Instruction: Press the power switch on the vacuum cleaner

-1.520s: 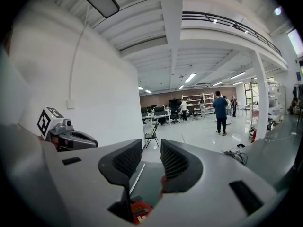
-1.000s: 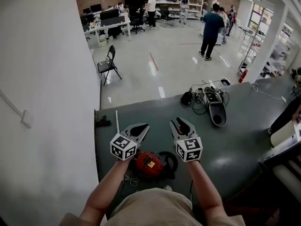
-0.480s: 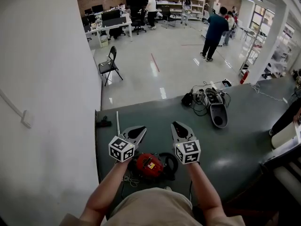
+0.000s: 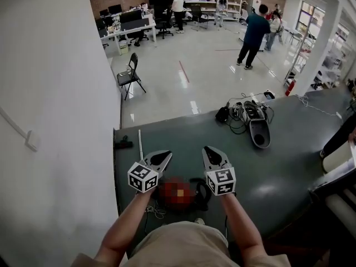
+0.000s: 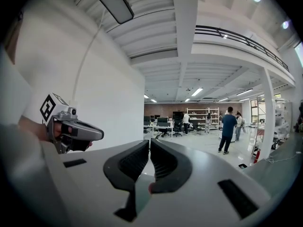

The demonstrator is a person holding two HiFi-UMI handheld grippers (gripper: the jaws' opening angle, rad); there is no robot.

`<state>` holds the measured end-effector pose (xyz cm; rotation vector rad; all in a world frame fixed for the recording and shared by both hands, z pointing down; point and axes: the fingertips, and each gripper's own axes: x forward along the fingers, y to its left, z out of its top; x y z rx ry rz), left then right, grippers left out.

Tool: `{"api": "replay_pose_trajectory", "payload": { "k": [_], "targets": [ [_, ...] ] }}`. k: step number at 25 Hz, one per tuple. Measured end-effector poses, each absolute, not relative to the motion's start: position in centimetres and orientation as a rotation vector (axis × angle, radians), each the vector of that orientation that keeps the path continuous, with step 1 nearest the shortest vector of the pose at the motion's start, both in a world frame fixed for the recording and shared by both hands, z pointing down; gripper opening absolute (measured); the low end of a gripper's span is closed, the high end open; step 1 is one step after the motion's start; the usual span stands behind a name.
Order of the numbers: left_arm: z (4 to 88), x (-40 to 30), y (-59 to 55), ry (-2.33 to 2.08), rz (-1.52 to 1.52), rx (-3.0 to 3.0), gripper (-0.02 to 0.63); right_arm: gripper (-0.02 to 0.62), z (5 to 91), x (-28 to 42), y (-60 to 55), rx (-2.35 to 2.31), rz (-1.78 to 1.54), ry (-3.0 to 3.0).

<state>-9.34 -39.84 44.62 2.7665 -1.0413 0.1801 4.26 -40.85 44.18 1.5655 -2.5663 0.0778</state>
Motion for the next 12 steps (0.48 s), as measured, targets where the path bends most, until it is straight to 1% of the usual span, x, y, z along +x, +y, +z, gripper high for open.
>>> {"api": "replay_pose_trajectory", "payload": {
  "k": [12],
  "targets": [
    [45.1, -7.0, -39.0, -1.024, 0.207, 2.765, 0.006, 0.02, 43.7, 7.0, -40.4, 1.603, 0.069, -2.563]
  ]
}}
